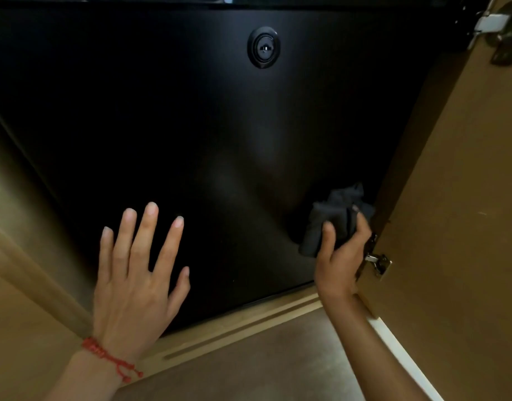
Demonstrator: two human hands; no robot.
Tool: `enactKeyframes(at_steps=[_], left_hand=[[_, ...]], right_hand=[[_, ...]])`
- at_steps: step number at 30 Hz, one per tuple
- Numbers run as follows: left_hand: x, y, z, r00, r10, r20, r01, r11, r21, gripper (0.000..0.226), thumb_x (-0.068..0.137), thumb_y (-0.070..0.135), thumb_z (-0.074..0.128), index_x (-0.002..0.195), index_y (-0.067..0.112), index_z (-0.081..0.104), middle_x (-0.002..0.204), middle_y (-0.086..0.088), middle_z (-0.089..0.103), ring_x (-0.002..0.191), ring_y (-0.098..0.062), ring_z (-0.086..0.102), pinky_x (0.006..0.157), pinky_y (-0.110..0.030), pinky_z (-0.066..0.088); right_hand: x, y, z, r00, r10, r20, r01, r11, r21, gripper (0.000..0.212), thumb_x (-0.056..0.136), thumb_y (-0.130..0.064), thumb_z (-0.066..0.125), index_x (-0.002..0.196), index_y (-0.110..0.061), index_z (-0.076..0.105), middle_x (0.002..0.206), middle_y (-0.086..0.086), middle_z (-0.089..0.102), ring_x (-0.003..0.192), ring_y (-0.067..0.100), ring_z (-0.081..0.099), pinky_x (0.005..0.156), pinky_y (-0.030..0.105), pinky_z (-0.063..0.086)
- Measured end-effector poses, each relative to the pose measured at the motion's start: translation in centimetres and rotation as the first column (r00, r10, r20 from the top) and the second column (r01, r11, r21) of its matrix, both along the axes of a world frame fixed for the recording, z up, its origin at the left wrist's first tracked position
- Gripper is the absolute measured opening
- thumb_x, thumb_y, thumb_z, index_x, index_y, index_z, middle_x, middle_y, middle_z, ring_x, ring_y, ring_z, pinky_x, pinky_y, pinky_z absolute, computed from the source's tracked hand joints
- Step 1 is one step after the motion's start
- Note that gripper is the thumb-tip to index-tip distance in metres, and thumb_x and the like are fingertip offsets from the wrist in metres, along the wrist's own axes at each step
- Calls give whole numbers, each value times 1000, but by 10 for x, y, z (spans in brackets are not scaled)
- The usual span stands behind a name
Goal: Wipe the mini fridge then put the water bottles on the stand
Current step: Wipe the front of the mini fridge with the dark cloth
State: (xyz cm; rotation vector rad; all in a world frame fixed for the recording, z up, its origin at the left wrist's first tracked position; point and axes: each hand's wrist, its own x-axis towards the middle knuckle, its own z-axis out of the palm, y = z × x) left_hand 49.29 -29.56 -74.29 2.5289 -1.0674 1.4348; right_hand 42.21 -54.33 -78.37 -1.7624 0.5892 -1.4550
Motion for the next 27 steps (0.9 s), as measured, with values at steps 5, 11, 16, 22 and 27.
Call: enactKeyframes(at_steps=[5,11,16,22,27], left_hand=[[-1,-1,1,1000,2,-8,-2,1000,4,65,87,34,43,145,11,23,149,-23,16,143,-33,2,116,-50,6],[-4,-2,0,1000,-1,-9,1,1000,2,65,87,33,42,145,11,24,148,-24,17,143,-32,2,116,-49,6],[-7,-1,-9,1000,-22,-19,22,1000,18,65,86,33,43,144,11,25,147,-23,18,143,-31,2,116,-50,7],[-7,6,-17,998,-4,-60,7,999,39,65,86,33,41,144,10,23,150,-21,15,143,-31,3,116,-50,9],[-5,8,-18,999,13,-49,-10,997,76,63,87,34,40,144,10,24,156,-12,-3,143,-32,4,116,-50,8]], right_hand=[[-13,1,-48,986,27,-163,2,985,172,48,86,-2,58,127,9,36,125,28,47,118,39,45,88,8,25],[-5,-5,18,995,13,97,-18,999,48,53,86,-28,52,124,5,37,114,6,42,106,6,43,87,4,33],[3,-27,59,988,-32,150,44,996,-82,51,88,-31,51,121,6,39,112,8,46,104,14,49,86,15,40],[-14,-34,-26,995,-32,-89,41,994,97,49,94,-27,46,129,5,32,125,27,47,115,30,48,91,16,36],[-16,-17,-53,991,-47,-122,77,965,250,44,93,-21,49,129,-3,32,125,22,48,115,35,49,97,46,42]])
